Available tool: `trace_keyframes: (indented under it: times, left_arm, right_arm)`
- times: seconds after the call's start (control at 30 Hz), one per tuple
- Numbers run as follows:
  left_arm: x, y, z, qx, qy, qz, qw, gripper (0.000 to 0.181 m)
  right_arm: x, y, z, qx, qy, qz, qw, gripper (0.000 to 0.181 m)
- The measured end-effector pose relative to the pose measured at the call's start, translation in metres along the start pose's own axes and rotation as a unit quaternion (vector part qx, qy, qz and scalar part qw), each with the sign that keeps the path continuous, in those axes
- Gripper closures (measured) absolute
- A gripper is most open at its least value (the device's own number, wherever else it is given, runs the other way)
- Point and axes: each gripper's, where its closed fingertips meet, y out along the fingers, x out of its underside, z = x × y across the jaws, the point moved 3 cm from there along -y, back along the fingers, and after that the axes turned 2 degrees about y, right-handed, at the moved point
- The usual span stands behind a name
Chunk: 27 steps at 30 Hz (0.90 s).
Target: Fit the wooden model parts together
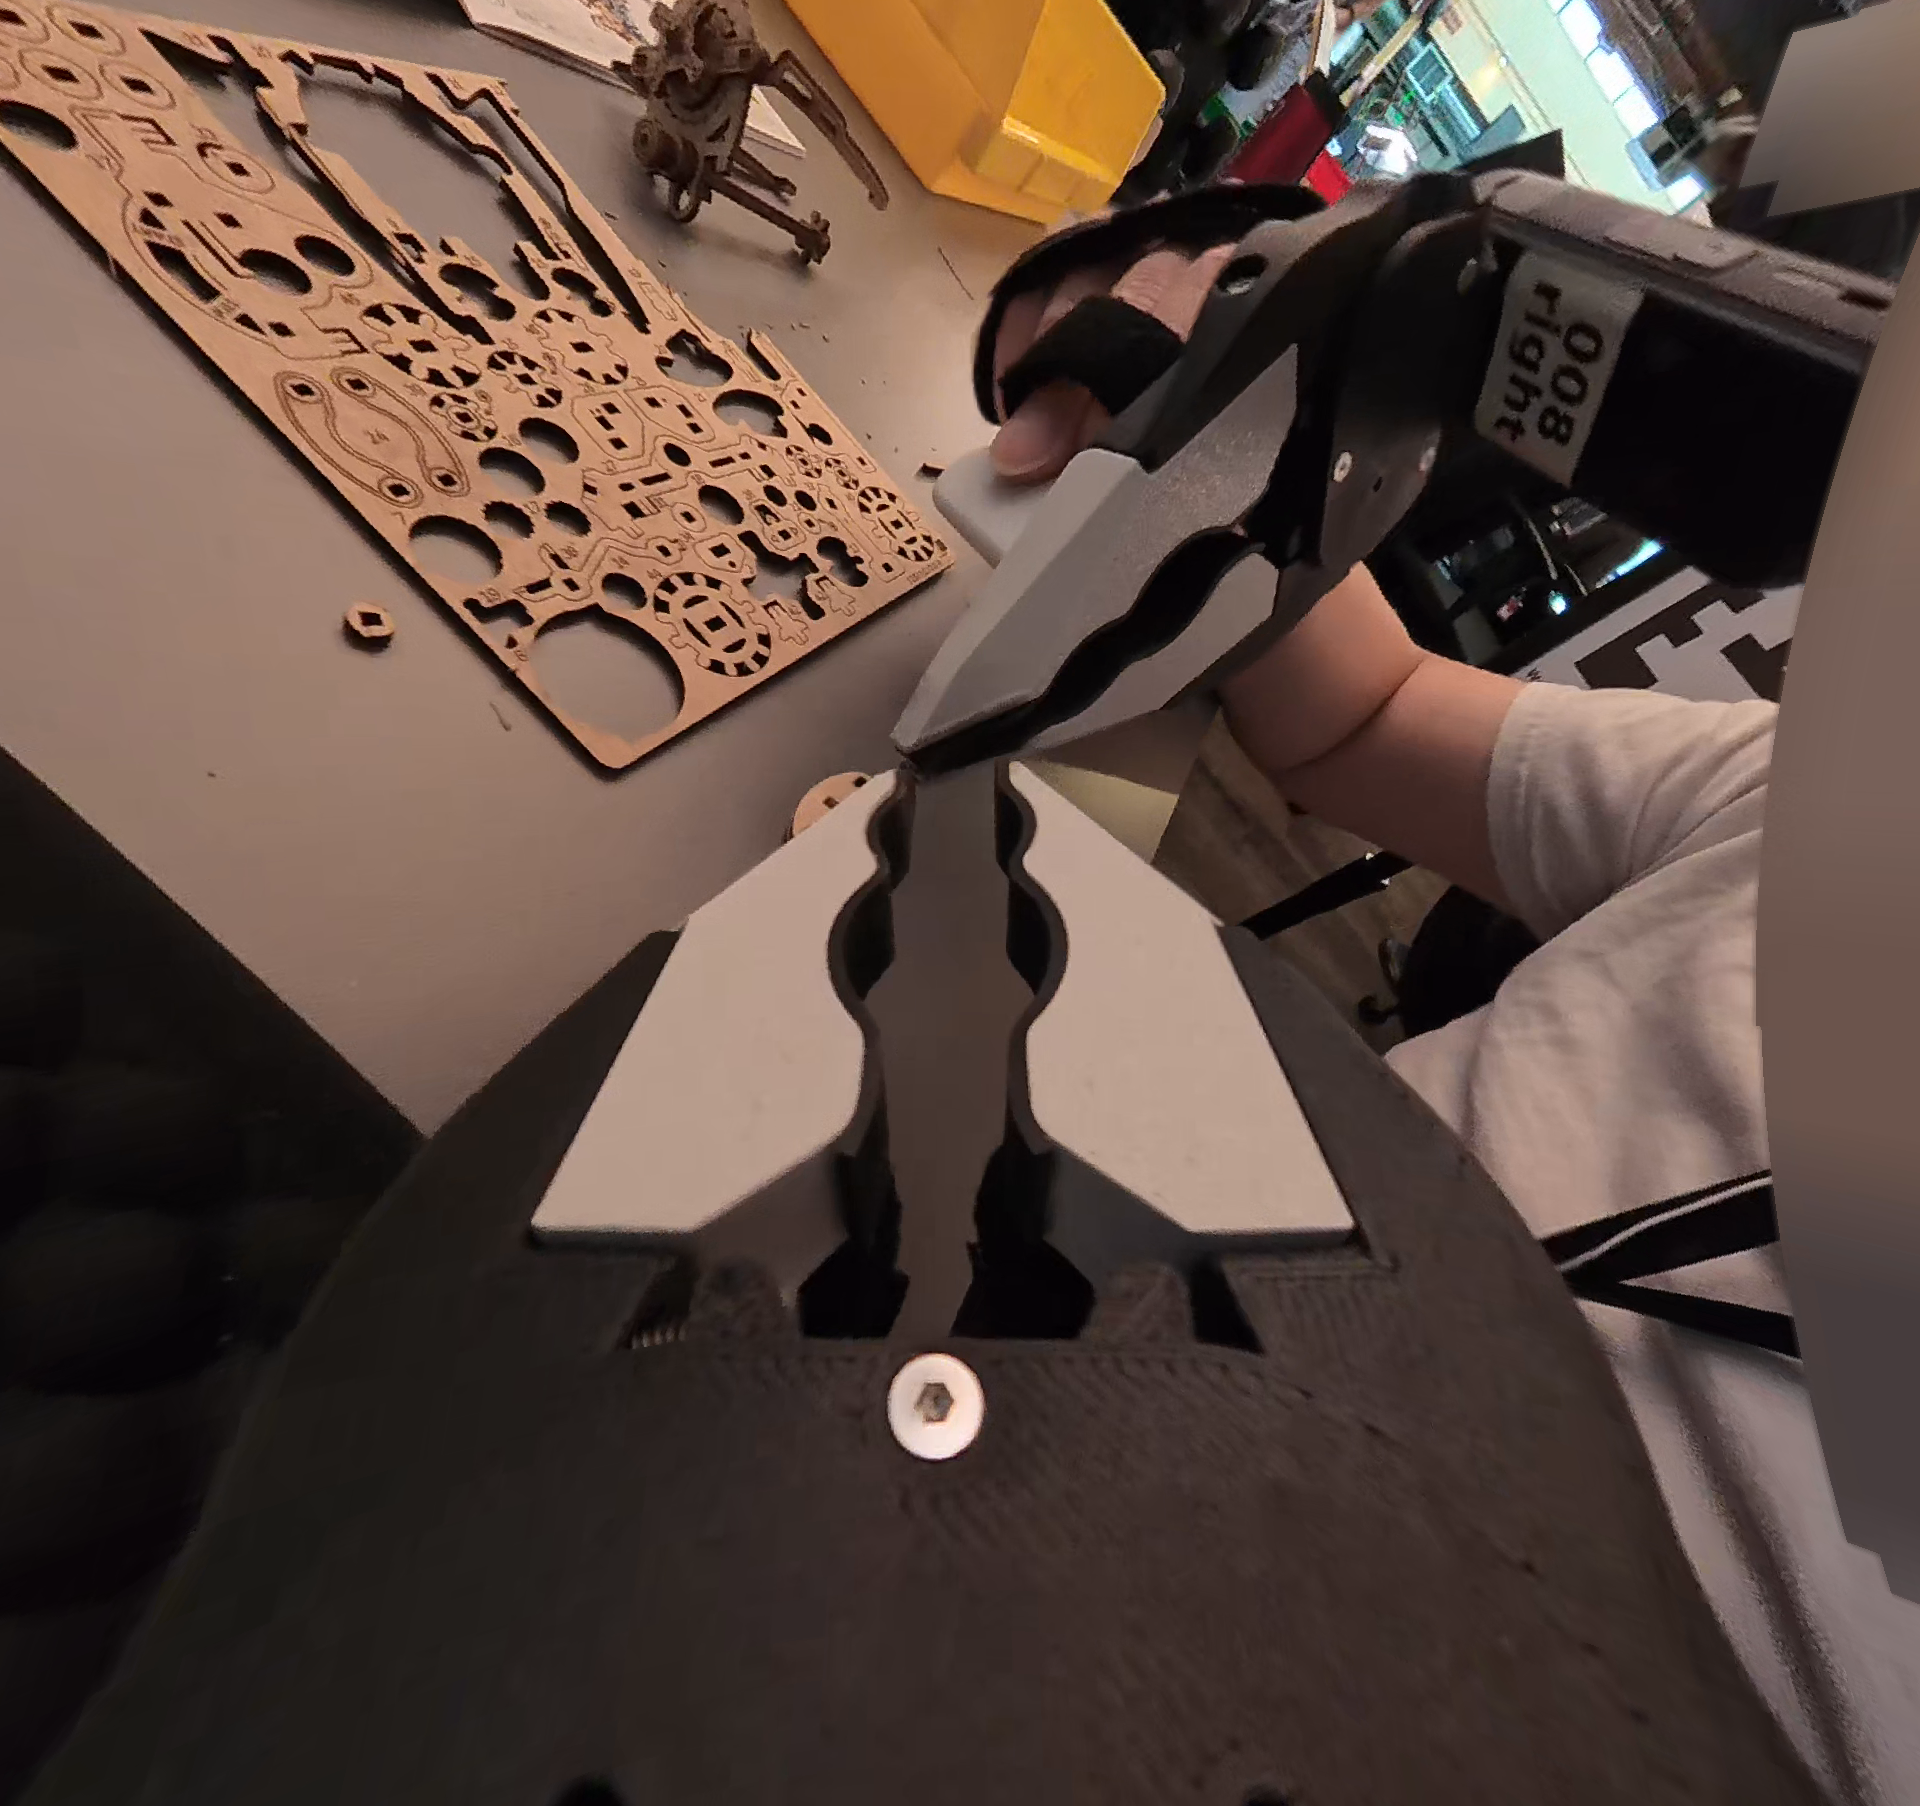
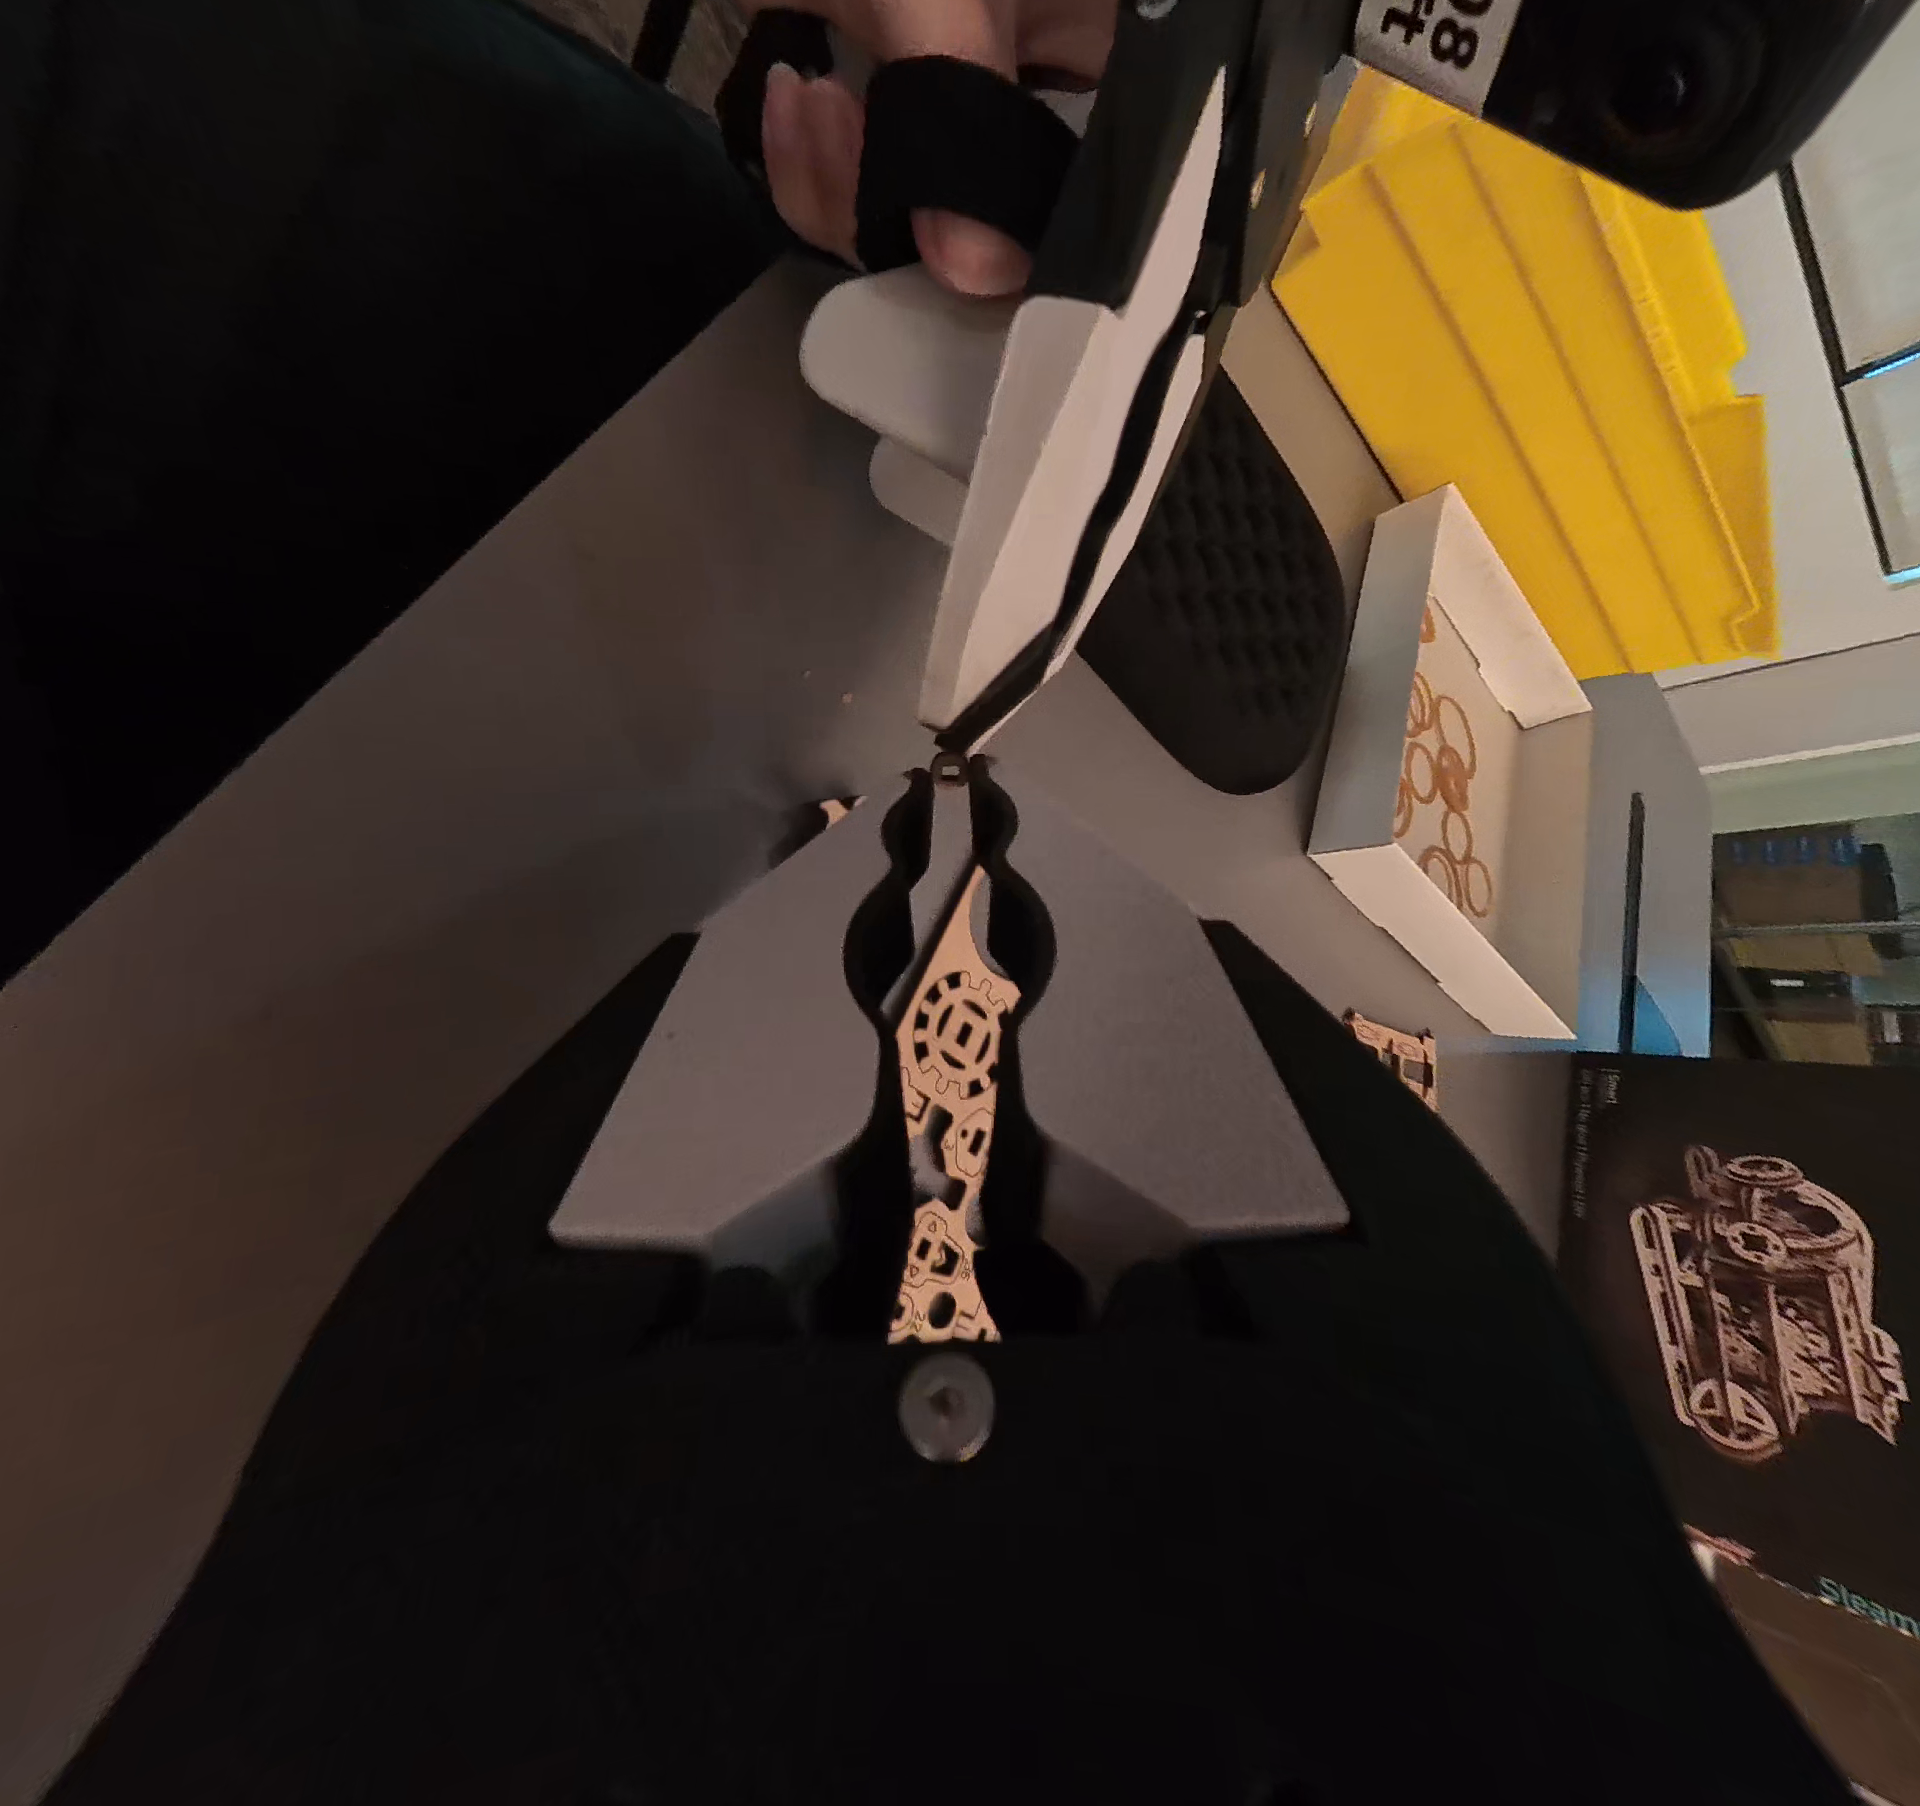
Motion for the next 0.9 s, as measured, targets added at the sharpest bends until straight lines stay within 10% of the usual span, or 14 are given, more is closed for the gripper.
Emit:
trace_keyframes:
  times: [0.03,0.9]
  left_arm:
    - [-0.0006,0.0003,-0.0018,-0.007,-0.002,0.004,1.0,0.169]
    - [-0.0032,0.0046,-0.0066,-0.015,-0.026,0.013,0.999,0.179]
  right_arm:
    - [0.0005,0.0004,-0.0003,0.001,-0.001,-0.004,1.0,0.176]
    - [-0.0006,-0.0012,0.0027,0.059,-0.036,-0.033,0.997,0.175]
